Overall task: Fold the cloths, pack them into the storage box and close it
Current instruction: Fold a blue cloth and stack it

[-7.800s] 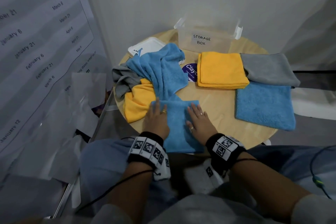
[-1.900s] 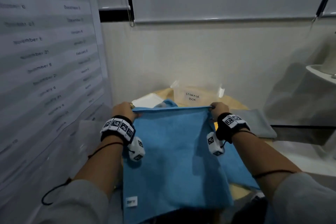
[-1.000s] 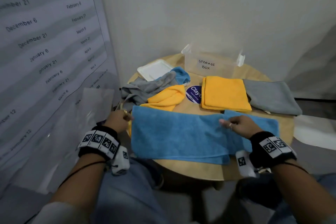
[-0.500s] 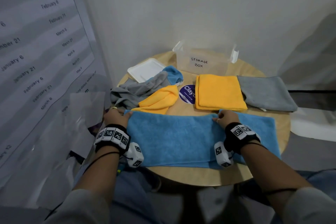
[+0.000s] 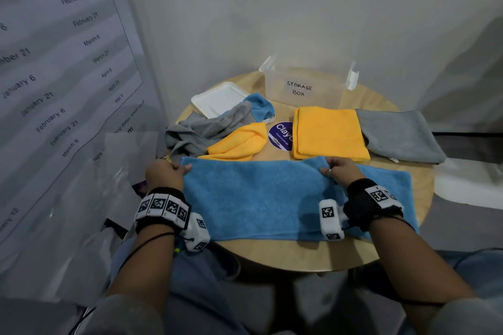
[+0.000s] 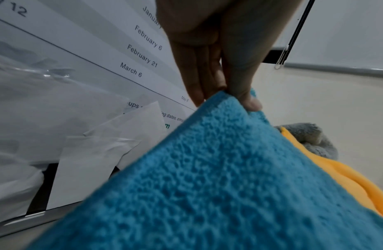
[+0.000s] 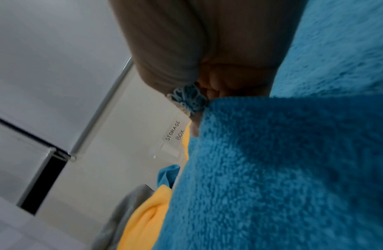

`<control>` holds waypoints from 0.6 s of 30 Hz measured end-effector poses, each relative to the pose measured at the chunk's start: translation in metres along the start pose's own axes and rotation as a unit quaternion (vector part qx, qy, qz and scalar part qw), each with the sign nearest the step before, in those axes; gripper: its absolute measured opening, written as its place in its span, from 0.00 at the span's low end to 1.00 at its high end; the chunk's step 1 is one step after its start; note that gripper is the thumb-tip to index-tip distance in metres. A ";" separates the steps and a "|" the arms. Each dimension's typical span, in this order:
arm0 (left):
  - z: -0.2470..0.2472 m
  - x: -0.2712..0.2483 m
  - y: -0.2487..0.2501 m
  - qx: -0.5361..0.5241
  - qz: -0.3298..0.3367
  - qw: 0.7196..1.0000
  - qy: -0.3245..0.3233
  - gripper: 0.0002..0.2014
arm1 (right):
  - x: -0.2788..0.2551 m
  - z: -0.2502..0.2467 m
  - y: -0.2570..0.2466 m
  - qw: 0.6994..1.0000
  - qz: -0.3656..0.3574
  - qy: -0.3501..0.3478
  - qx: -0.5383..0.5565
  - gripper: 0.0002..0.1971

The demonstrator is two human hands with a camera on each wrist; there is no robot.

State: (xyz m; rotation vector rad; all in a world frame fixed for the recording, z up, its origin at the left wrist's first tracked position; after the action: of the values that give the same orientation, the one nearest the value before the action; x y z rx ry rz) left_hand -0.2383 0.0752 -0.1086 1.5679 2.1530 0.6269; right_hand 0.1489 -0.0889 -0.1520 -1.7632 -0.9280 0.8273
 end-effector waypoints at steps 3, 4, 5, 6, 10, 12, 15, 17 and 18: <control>-0.009 0.001 -0.001 0.040 -0.001 0.999 -0.020 0.18 | -0.002 -0.006 -0.003 0.998 -0.004 0.042 0.053 0.13; -0.012 0.002 -0.002 0.070 0.000 0.997 -0.027 0.19 | -0.003 -0.007 -0.005 0.996 -0.007 0.049 0.070 0.12; -0.015 0.004 -0.002 0.098 -0.001 0.995 -0.032 0.21 | -0.004 -0.007 -0.008 0.995 -0.014 0.052 0.087 0.11; -0.019 0.005 -0.003 0.117 -0.005 0.992 -0.037 0.22 | -0.006 -0.006 -0.011 0.994 -0.022 0.050 0.099 0.08; -0.024 0.007 -0.007 0.032 -0.013 0.996 -0.078 0.17 | -0.012 0.003 -0.024 0.994 -0.036 0.023 0.096 0.08; -0.020 0.007 -0.010 -0.032 -0.010 0.991 -0.126 0.13 | -0.011 0.007 -0.030 0.997 -0.047 0.014 0.067 0.08; -0.015 0.019 -0.024 -0.089 -0.031 0.986 -0.140 0.16 | -0.010 0.006 -0.033 0.998 -0.058 0.018 0.015 0.05; -0.017 0.019 -0.024 -0.127 -0.038 0.982 -0.133 0.16 | -0.012 0.002 -0.034 0.997 -0.063 0.039 0.006 0.09; -0.020 0.014 -0.022 -0.147 -0.042 0.978 -0.139 0.16 | -0.012 -0.002 -0.032 0.996 -0.067 0.053 0.009 0.11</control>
State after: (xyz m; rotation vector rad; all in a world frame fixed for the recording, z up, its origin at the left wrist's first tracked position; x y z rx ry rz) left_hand -0.2706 0.0807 -0.1057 1.3125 1.8169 0.6255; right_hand 0.1370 -0.0917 -0.1195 -1.6924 -0.9543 0.6491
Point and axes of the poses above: each hand's wrist, its own x-axis towards the middle knuckle, its own z-axis out of the palm, y = z × x, the point moved 7 cm from there along x, towards the middle knuckle, and after that the axes turned 14 degrees about -z, right-handed, at the moved point
